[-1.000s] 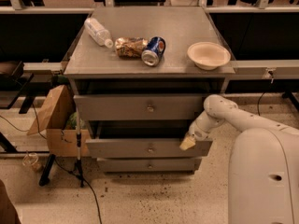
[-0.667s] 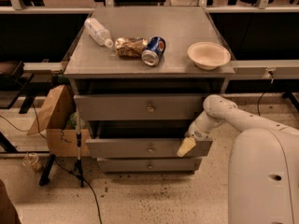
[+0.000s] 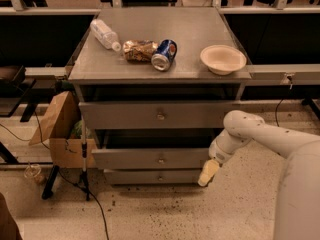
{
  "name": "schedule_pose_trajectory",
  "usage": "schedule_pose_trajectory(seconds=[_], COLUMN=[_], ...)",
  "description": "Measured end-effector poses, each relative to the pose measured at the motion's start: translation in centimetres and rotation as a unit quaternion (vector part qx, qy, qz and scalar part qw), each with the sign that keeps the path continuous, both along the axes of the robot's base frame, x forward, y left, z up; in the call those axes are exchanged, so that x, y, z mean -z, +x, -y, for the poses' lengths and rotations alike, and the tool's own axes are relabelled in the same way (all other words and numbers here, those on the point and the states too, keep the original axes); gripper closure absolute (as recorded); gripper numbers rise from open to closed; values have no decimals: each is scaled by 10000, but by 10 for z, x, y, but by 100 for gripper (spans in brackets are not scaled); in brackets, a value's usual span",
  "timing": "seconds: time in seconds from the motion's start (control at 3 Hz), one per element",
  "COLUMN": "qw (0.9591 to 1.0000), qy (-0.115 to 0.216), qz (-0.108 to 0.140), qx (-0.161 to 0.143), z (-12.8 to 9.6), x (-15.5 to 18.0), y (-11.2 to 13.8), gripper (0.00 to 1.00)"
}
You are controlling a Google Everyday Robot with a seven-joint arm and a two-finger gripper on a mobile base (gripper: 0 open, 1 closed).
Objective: Open middle drawer
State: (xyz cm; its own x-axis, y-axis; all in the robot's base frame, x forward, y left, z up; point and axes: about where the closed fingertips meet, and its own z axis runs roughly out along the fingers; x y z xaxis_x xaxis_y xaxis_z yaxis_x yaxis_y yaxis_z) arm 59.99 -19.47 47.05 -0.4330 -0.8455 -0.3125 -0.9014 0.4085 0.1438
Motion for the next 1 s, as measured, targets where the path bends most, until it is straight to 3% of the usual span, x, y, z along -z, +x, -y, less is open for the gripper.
schedule_pose_trajectory(seconds=[0.33, 1.0], qw=[9992, 9995], qy=[-96, -38], qz=[-334, -277], qx=[-178, -174], z=[-3, -4], x=[15, 19], y=[-45, -42], gripper=[0, 0])
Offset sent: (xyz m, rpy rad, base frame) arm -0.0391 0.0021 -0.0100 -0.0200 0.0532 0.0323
